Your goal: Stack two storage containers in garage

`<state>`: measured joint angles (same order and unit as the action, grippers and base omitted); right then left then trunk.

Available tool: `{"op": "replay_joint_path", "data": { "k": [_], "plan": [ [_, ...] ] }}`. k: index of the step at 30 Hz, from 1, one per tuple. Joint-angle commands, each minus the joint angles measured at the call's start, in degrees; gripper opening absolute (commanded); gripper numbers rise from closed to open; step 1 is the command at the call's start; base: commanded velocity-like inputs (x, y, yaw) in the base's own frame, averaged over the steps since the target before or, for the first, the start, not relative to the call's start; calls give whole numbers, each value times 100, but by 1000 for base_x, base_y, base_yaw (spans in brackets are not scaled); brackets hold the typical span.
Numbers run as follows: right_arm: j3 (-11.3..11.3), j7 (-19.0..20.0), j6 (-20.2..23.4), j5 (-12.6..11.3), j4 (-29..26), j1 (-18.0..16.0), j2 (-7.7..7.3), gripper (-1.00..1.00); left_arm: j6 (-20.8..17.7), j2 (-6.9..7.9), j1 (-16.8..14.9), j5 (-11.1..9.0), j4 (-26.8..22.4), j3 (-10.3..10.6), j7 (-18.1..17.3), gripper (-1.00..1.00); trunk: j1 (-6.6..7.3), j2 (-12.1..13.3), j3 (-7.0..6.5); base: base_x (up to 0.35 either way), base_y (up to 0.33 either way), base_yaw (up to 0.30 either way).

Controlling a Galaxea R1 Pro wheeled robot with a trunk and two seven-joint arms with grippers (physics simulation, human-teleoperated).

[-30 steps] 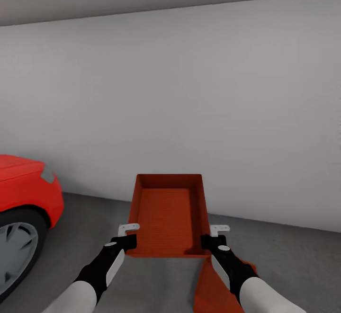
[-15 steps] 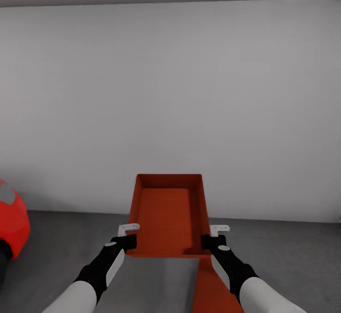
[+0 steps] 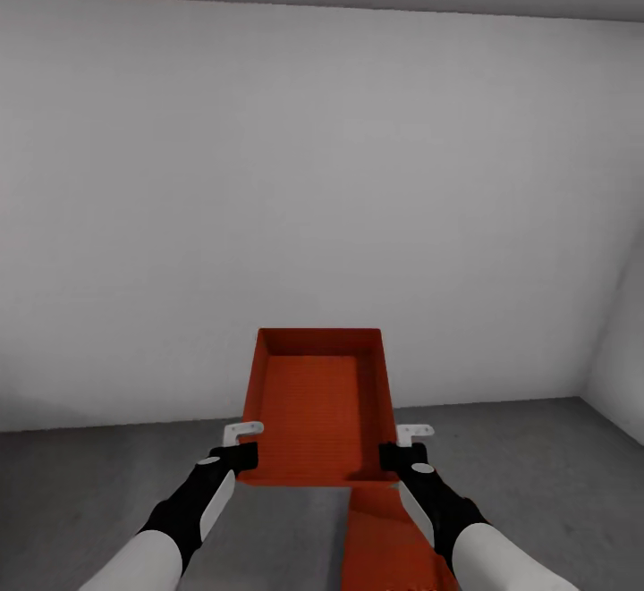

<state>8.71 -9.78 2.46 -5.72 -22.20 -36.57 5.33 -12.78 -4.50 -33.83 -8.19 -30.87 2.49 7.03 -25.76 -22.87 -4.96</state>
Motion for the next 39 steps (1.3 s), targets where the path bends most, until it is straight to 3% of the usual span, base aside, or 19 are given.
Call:
{"op": "replay_joint_path", "data": {
  "k": [1, 31, 39],
  "plan": [
    [-37, -59, 26, -78, 5, -1, -41, -100, -22, 143, -1, 54, -37, -188, 80, -100, -2, -5, -1, 1, 0, -284],
    [-39, -56, 21, -78, 5, 0, -41, -100, -14, 143, -1, 56, -60, -188, 80, -100, -2, -5, -87, 0, 0, -284],
    [-45, -51, 10, -78, 5, -3, -50, -100, -14, 142, -1, 59, -60, -188, 80, -100, -2, -5, -91, 0, 0, -54]
  ]
}}
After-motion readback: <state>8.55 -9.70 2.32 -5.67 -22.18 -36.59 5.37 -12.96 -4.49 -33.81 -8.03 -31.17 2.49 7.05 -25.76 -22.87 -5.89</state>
